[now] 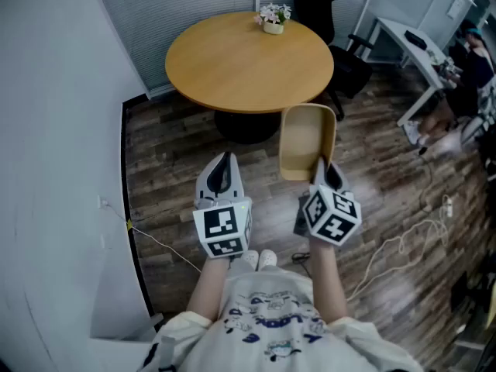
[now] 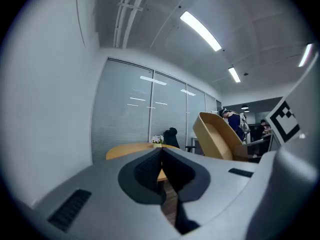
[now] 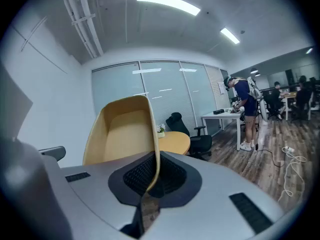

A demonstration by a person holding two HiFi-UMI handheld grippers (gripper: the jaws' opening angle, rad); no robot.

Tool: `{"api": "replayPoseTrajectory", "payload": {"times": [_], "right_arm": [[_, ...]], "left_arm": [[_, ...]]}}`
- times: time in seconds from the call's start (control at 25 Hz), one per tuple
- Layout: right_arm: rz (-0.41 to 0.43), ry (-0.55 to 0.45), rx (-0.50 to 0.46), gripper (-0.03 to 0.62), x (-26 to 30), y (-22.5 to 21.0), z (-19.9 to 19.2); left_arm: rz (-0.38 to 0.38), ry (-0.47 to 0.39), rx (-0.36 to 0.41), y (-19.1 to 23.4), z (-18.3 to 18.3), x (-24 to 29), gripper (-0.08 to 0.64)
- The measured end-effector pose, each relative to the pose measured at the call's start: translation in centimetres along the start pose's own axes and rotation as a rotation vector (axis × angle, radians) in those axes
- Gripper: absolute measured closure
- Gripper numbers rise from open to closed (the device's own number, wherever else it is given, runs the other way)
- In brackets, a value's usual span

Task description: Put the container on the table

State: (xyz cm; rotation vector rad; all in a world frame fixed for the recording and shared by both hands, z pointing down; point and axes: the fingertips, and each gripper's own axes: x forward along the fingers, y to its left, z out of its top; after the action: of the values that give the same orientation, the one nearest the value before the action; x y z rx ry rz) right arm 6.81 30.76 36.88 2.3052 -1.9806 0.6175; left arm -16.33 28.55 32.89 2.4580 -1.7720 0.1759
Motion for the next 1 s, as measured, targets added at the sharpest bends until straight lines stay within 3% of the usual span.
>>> {"api": "replayPoseTrajectory", "payload": {"times": [1.0], "right_arm": [[0.045,0.029,0.024,0.578,2.9,-4.2,-0.2]], "left_arm": [[0.050,0.032,-0.010,-4.0,-2.0,2.5,0.557]]}}
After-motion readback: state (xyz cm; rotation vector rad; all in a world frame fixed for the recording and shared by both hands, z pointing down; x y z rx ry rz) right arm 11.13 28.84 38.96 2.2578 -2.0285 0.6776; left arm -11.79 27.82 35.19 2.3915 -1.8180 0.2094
